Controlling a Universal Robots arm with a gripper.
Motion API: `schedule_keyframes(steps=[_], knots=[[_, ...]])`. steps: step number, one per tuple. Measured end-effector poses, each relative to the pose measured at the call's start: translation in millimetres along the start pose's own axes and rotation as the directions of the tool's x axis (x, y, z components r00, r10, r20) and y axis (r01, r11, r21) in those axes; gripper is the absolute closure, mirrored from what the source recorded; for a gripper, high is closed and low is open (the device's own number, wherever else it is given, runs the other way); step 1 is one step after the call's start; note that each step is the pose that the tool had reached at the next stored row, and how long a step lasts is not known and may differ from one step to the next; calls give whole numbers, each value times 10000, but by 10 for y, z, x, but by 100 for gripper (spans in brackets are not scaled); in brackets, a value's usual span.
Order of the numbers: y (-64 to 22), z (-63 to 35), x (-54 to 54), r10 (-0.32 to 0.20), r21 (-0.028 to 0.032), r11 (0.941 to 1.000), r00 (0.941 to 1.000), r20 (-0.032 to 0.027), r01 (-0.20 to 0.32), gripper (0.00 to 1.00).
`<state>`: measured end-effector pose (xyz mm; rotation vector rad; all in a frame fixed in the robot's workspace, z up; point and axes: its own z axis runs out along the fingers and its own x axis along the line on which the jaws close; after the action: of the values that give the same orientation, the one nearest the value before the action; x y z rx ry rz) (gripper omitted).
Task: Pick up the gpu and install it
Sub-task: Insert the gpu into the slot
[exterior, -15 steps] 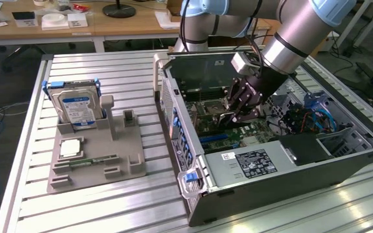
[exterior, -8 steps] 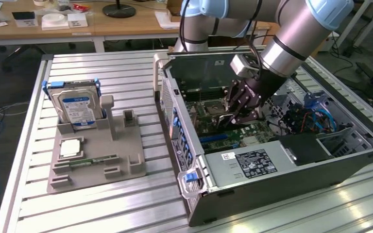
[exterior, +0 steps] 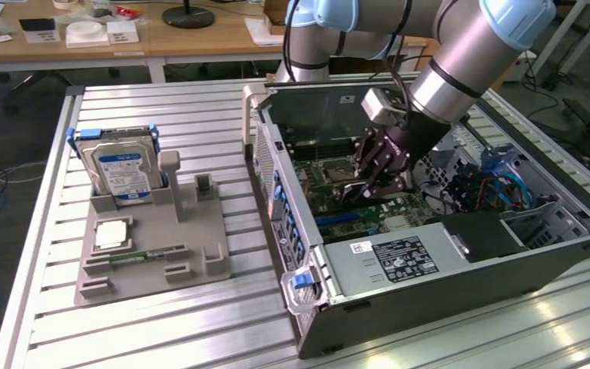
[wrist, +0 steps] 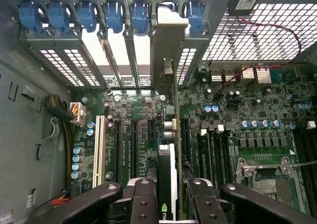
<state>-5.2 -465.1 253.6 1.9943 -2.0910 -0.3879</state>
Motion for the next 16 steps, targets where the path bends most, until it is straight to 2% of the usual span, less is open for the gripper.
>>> schedule_keyframes(steps=[5,10,16], knots=[[-10,29,4,195,-25,9998,9998,60,-195,72],[-15,39,40,199,-59,9998,9998,59,-198,72],[22,71,52,139,-65,9999,9999,36,-139,72]])
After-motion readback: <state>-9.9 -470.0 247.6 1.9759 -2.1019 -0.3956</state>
